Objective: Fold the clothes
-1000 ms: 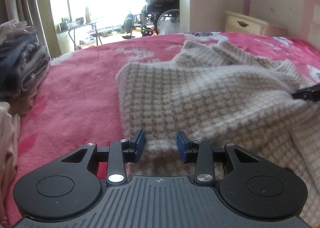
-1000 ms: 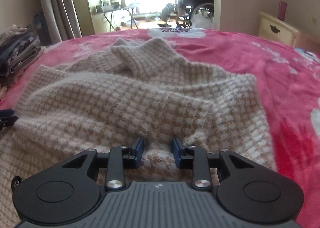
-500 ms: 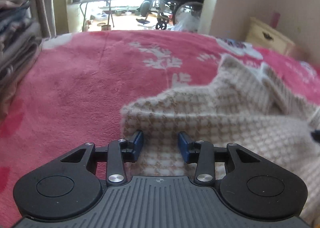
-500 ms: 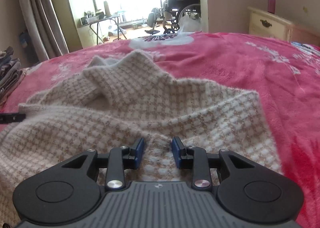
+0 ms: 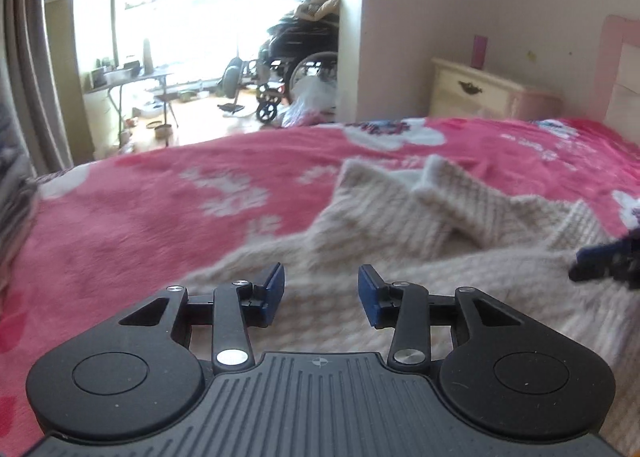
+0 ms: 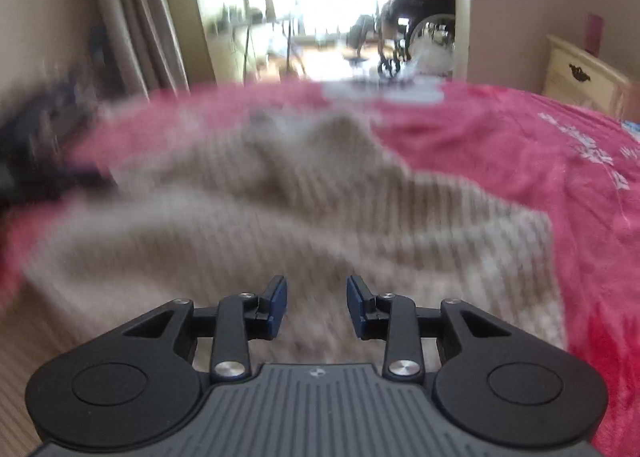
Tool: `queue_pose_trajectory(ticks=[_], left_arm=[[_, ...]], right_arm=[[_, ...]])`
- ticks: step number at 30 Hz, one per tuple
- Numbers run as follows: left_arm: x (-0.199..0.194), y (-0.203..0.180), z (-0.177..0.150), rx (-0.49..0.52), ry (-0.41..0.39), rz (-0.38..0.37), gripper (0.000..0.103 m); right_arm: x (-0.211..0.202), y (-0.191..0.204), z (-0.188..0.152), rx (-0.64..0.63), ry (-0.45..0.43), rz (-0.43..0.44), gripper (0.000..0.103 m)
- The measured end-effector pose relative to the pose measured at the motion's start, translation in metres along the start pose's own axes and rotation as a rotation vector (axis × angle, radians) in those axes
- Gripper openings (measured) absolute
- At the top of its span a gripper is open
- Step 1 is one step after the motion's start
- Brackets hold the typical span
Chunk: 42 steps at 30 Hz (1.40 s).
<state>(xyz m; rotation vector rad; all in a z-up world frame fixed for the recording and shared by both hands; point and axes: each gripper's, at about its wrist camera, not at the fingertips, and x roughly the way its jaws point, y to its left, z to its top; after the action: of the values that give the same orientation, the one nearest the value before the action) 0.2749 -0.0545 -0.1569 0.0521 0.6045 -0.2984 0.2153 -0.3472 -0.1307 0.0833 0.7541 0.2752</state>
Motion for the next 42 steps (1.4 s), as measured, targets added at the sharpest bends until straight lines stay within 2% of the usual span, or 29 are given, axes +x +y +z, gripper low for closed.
queue_pose_trajectory(ticks=[4, 8, 11, 14, 15, 17, 21, 25, 27, 30, 31, 33, 34, 35, 36, 38, 42], left_arm=[[0.036, 0.005, 0.023, -0.143, 0.064, -0.056, 0.044], [0.079, 0.019, 0.046, -0.263, 0.113, -0.034, 0.046], [0.104, 0.027, 0.064, -0.316, 0.119, -0.031, 0.046], [0.119, 0.026, 0.074, -0.316, 0.073, 0.007, 0.046], [0.126, 0.026, 0.075, -0.329, 0.089, -0.003, 0.047], [0.141, 0.027, 0.077, -0.368, 0.133, -0.032, 0.047], [0.159, 0.024, 0.075, -0.382, 0.164, -0.052, 0.047], [0.169, 0.032, 0.073, -0.457, 0.174, -0.059, 0.049], [0.174, 0.032, 0.073, -0.457, 0.185, -0.083, 0.054], [0.178, 0.030, 0.076, -0.441, 0.193, -0.107, 0.054], [0.178, 0.029, 0.077, -0.444, 0.193, -0.118, 0.053], [0.179, 0.028, 0.079, -0.449, 0.194, -0.139, 0.042], [0.179, 0.026, 0.079, -0.446, 0.194, -0.146, 0.032], [0.179, 0.024, 0.080, -0.439, 0.194, -0.152, 0.028], [0.178, 0.022, 0.080, -0.432, 0.190, -0.152, 0.019], [0.174, 0.018, 0.080, -0.418, 0.173, -0.142, 0.010], [0.153, 0.016, 0.084, -0.434, 0.112, -0.186, 0.007]], right_arm=[[0.019, -0.008, 0.044, 0.076, -0.014, 0.033, 0.039], [0.062, -0.023, 0.082, 0.236, 0.056, 0.136, 0.041], [0.089, -0.016, 0.094, 0.265, 0.084, 0.171, 0.041], [0.114, -0.003, 0.096, 0.233, 0.114, 0.125, 0.038], [0.121, -0.001, 0.093, 0.224, 0.125, 0.111, 0.033], [0.133, 0.005, 0.088, 0.206, 0.143, 0.084, 0.030], [0.134, 0.009, 0.082, 0.200, 0.125, 0.054, 0.030], [0.131, 0.010, 0.084, 0.207, 0.131, 0.046, 0.030], [0.131, 0.009, 0.083, 0.209, 0.133, 0.045, 0.030], [0.132, 0.008, 0.082, 0.232, 0.131, 0.045, 0.030], [0.132, 0.008, 0.082, 0.235, 0.132, 0.045, 0.030], [0.130, 0.008, 0.082, 0.236, 0.132, 0.045, 0.030], [0.130, 0.008, 0.082, 0.237, 0.132, 0.046, 0.030], [0.129, 0.007, 0.081, 0.241, 0.131, 0.047, 0.030], [0.129, 0.007, 0.080, 0.246, 0.130, 0.048, 0.030], [0.130, 0.006, 0.079, 0.258, 0.125, 0.049, 0.030], [0.128, 0.004, 0.075, 0.277, 0.107, 0.061, 0.030]])
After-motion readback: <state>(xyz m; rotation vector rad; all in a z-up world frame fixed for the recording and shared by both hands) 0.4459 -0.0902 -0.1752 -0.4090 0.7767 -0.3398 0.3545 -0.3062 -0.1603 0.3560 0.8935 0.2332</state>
